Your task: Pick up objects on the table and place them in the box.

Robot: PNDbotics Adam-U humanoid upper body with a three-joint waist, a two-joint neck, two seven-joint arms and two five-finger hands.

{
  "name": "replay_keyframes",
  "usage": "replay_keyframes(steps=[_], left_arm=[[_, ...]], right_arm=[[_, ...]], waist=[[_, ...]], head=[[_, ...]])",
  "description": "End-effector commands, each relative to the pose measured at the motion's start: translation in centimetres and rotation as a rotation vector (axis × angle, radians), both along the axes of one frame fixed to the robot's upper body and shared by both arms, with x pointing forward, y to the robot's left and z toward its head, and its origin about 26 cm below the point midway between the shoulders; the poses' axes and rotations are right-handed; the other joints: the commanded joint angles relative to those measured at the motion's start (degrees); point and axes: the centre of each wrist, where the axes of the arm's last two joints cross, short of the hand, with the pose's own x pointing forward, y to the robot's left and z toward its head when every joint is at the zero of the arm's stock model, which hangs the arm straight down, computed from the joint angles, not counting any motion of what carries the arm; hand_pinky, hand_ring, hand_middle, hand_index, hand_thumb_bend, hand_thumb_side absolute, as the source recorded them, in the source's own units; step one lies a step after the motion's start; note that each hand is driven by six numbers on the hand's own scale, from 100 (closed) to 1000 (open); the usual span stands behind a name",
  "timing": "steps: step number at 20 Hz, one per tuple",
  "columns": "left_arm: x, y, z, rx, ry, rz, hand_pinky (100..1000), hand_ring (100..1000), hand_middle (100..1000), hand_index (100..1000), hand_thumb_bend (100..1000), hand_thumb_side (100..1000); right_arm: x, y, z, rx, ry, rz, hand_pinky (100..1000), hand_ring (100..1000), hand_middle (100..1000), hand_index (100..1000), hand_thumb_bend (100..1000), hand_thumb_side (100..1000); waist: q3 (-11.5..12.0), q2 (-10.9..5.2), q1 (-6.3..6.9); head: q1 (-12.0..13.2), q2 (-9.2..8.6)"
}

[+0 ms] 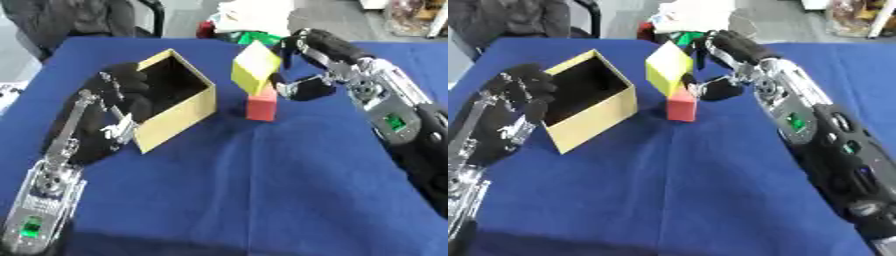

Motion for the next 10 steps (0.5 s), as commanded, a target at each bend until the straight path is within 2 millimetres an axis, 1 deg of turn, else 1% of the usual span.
replay_keyframes(steps=[1, 6, 10], left_arm=[[0.0, -0.8, 1.6, -0.019, -0.057, -0.036, 687, 721, 703, 856, 383, 479], [0.3, -2.2, 3.0, -0.042, -0.103, -0.094, 688, 721, 704, 855, 383, 473], [0.3, -3.3, 3.8, -0.048, -0.123, -0.148, 689, 721, 704, 855, 385, 471]], right_arm=[[0.2, -0.7, 2.3, 0.009, -0.062, -0.025, 737, 710, 468, 555, 100, 258], [1.2, -0.7, 2.7, -0.004, -0.073, -0.062, 739, 710, 470, 557, 100, 265], [2.4, -1.0, 2.6, -0.01, -0.072, -0.113, 738, 710, 471, 558, 100, 274]], waist=[[1.3, -0.59, 0.04], [5.9, 0.22, 0.0], [9.3, 0.85, 0.05]], head=[[-1.4, -1.23], [-4.3, -2.49], [-7.0, -3.15]])
